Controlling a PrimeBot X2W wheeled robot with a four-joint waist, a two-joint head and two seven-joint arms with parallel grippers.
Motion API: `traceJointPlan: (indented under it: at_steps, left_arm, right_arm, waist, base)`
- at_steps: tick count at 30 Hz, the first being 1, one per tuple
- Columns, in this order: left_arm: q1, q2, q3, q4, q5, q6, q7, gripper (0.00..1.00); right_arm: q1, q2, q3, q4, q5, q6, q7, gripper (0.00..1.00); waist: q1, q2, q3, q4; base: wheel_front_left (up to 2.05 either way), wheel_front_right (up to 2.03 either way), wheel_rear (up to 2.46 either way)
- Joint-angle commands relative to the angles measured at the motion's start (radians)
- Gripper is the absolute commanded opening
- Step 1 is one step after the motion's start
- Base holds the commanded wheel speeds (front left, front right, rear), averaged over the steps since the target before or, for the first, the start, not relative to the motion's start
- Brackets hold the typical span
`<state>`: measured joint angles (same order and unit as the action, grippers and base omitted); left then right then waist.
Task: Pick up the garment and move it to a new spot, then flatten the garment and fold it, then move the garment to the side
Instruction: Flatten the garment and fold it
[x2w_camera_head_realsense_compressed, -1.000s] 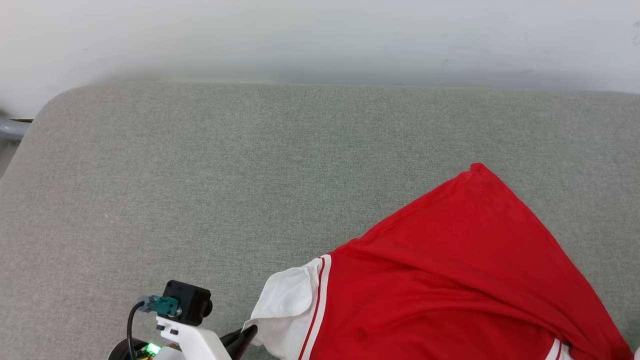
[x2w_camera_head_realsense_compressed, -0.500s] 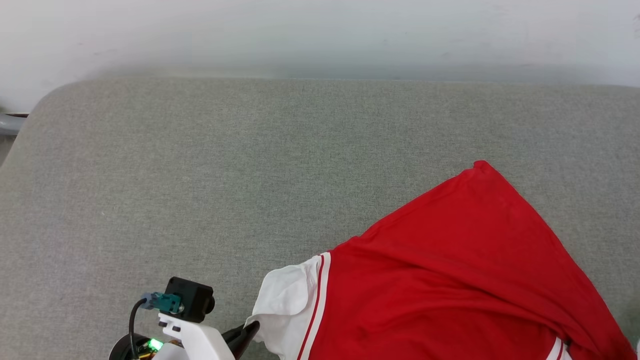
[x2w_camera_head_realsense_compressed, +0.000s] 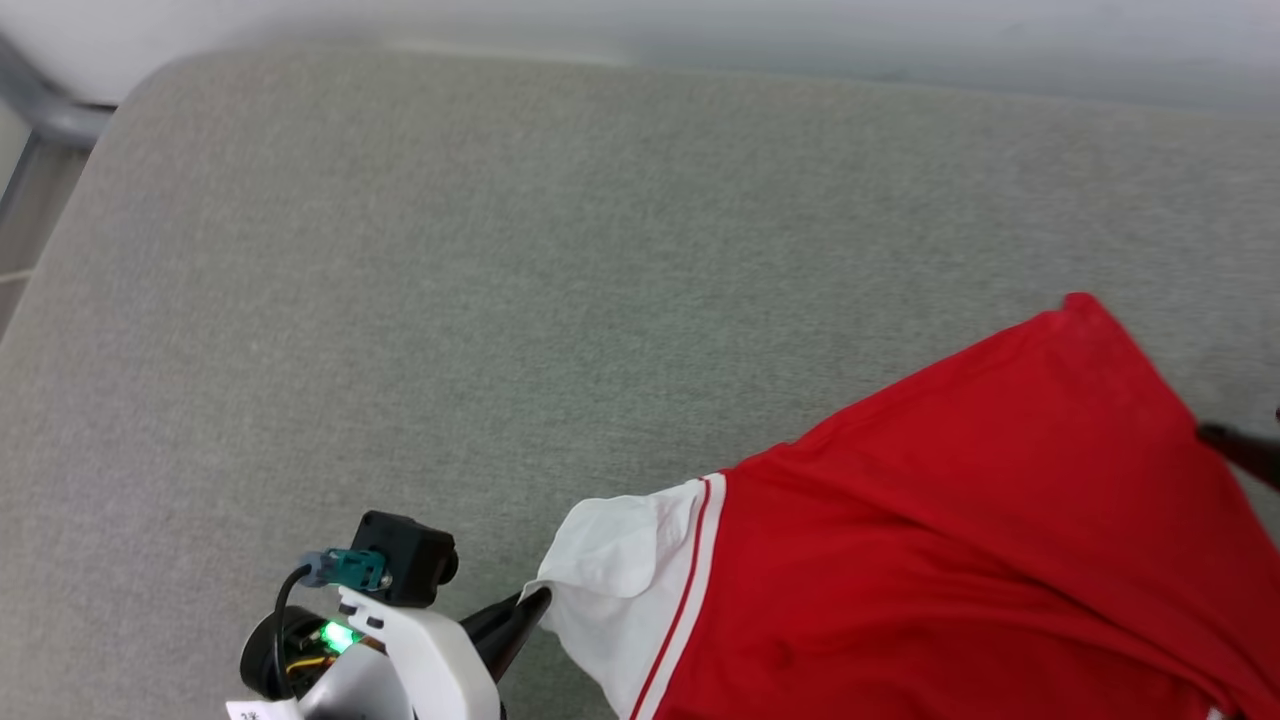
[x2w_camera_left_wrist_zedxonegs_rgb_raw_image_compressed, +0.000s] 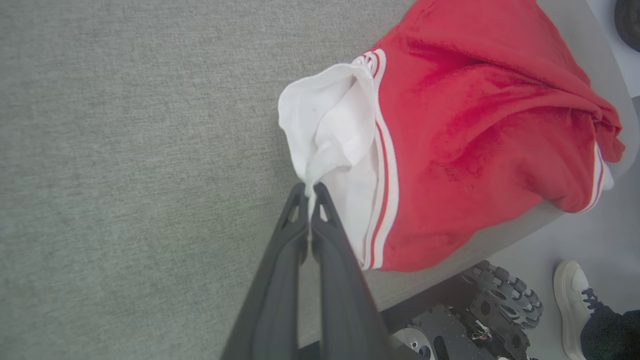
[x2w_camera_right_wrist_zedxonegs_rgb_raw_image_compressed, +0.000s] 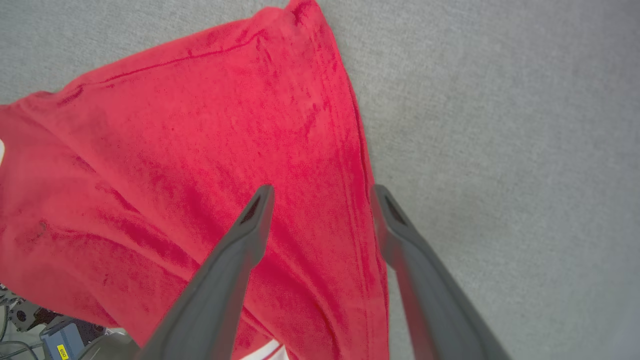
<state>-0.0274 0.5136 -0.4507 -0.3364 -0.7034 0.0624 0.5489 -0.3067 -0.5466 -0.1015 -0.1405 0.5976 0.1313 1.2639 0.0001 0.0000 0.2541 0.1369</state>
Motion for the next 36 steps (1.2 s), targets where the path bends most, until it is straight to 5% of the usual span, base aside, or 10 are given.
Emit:
traceJointPlan:
  at_steps: [1,12,27,29,36]
  left_arm:
    - [-0.027,-0.010,-0.005,-0.004,0.006,-0.007,-0.008,0.00]
    - [-0.095,-0.049,-0.045,0.023,0.016,-0.046,-0.025,0.00]
    - [-0.130,-0.075,-0.068,0.050,0.025,-0.063,-0.054,0.00]
    - [-0.131,-0.075,-0.066,0.053,0.023,-0.061,-0.053,0.00]
    - [-0.141,-0.080,-0.049,0.071,0.011,-0.063,-0.075,0.00]
  right_arm:
    - [-0.074,0.021,0.016,0.026,-0.037,-0.001,0.022,1.00]
    - [-0.323,0.047,0.044,0.288,-0.205,-0.001,0.038,1.00]
    - [-0.254,0.030,0.136,0.467,-0.240,-0.001,0.004,1.00]
    - [-0.241,0.030,0.150,0.478,-0.230,-0.001,0.002,0.00]
    - [-0.257,0.033,0.154,0.501,-0.212,-0.001,-0.055,0.00]
  waist:
    - [-0.0001,0.0000,0.056,0.051]
    - [-0.0001,0.0000,0.159,0.161]
    - [-0.0001,0.0000,0.185,0.209]
    - [-0.0001,0.0000,0.186,0.207]
    - [-0.0001,0.0000,0.158,0.183]
  base:
    - [0.00,0.00,0.00]
    - [0.00,0.00,0.00]
    - [0.00,0.00,0.00]
    - [0.00,0.00,0.00]
    - [0.00,0.00,0.00]
